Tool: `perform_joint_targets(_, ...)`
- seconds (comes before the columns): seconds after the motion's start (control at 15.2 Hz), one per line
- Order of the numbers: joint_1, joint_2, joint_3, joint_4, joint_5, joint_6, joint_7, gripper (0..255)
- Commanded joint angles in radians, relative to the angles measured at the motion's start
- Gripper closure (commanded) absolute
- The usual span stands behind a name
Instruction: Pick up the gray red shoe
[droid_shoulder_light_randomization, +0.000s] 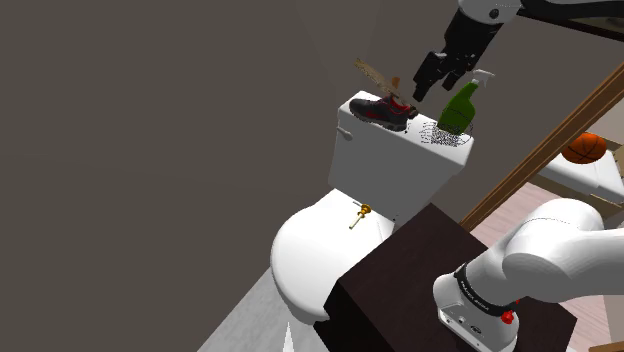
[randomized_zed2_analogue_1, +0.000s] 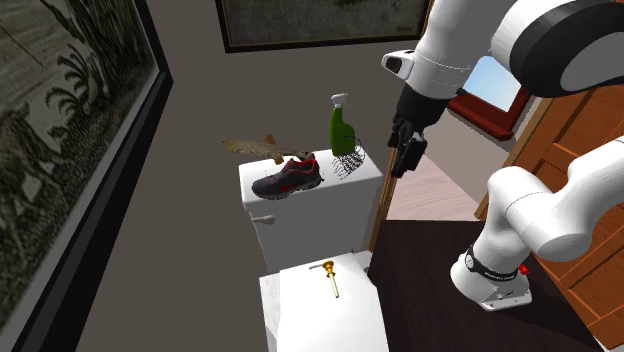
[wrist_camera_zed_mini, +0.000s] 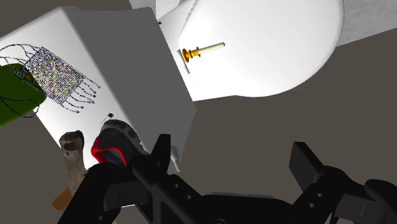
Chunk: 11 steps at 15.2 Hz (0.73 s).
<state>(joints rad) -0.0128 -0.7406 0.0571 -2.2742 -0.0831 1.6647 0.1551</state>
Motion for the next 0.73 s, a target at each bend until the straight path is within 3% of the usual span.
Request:
perform_joint_targets(0.0, 0.0, 0.0, 0.0, 0.0, 0.0, 0.0, 0.0, 0)
perform_joint_targets(0.66, -0.057, 0.314, -0.138, 0.125, -0.019, 0.148, -0.107, 0)
